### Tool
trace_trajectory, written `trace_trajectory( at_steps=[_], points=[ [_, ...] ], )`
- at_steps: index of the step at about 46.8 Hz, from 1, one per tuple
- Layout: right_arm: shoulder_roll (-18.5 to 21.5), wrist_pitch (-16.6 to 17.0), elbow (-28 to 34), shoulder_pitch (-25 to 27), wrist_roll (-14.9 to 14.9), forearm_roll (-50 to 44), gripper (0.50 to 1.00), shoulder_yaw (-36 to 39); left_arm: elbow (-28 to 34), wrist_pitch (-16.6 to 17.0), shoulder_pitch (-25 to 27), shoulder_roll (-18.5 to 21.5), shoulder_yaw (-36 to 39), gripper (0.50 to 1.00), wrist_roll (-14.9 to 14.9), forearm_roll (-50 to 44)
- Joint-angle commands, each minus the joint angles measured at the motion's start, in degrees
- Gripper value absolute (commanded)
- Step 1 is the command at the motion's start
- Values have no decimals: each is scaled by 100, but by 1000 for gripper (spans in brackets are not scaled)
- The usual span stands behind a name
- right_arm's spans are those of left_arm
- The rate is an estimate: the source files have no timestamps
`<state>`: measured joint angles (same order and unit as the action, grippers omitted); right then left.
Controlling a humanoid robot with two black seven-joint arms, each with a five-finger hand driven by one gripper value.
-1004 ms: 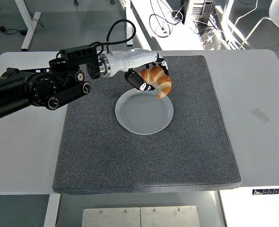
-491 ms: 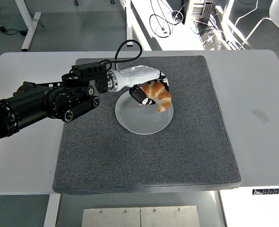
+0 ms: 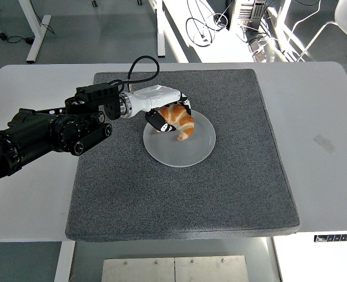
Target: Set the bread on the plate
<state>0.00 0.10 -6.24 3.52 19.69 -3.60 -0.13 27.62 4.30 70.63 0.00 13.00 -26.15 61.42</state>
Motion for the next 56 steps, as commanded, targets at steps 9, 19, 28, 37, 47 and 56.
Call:
trace_trajectory(
  at_steps=[9,19,28,37,47,56],
  points=[
    [0,-1,0,0,0,0,1000,4,-11,1,-49,0,9,500,-4,19],
    [0,-1,0,0,0,0,1000,4,-11,27,-58,0,106,500,-4,19],
    [0,-1,0,0,0,0,1000,-4,-11,27,-102,0,168,500,-4,10],
    [0,-1,0,0,0,0,1000,-4,-2,62,-129,0,168,500,-127,10],
    [0,-1,0,0,0,0,1000,4,7,80,-129,0,159,500,-127,1],
    [0,-1,0,0,0,0,1000,5,7,290,-137,0,106,761,-118,-262]
  ],
)
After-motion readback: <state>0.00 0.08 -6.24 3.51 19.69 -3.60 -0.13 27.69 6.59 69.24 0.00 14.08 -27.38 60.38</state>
